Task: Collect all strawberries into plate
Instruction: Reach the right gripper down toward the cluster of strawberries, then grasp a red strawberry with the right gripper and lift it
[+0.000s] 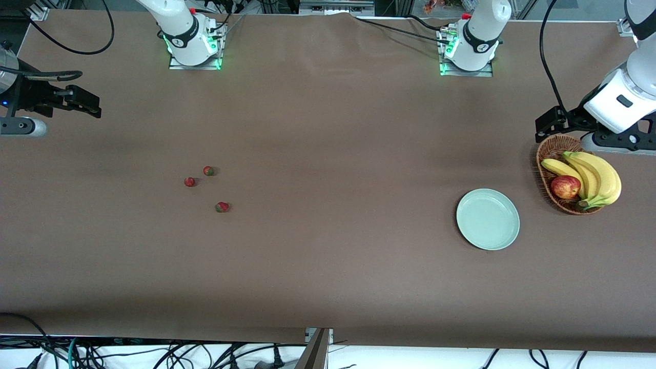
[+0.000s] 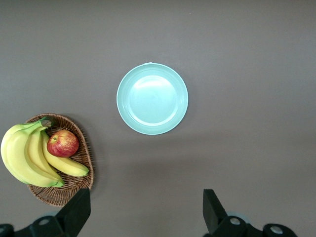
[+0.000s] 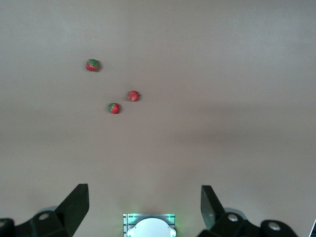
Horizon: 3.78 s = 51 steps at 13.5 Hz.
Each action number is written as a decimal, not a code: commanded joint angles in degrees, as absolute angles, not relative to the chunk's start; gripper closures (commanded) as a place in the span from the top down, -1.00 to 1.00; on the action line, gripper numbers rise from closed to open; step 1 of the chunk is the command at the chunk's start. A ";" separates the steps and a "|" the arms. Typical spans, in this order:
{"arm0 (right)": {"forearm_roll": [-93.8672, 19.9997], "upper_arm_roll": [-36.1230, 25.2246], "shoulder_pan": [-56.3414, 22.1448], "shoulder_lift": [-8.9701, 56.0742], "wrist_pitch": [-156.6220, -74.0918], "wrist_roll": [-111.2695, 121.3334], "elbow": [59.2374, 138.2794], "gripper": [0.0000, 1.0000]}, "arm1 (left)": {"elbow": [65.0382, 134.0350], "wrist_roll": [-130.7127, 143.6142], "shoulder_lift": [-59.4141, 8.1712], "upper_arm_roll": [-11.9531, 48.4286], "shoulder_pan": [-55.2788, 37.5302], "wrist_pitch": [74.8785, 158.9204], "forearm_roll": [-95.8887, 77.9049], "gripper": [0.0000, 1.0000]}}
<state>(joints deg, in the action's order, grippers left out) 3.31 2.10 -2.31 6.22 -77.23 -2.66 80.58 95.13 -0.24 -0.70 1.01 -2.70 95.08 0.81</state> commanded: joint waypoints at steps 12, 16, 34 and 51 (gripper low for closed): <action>0.18 2.46 -2.28 8.16 -79.44 -3.78 80.42 1.00 | 94.31 0.35 -0.70 1.05 -3.16 94.57 0.53 1.00; 0.26 2.90 -5.27 14.31 -86.55 -3.60 80.60 1.00 | 94.31 0.35 -0.79 1.05 -3.16 94.57 0.53 1.00; 0.09 3.08 -12.04 37.79 -128.66 -4.83 98.60 1.00 | 94.31 0.35 -0.79 1.14 -3.16 94.57 0.53 1.00; -1.41 3.60 -15.19 37.62 -131.49 -8.58 97.92 -0.58 | 94.31 0.44 -0.79 1.23 -3.25 94.57 0.53 1.00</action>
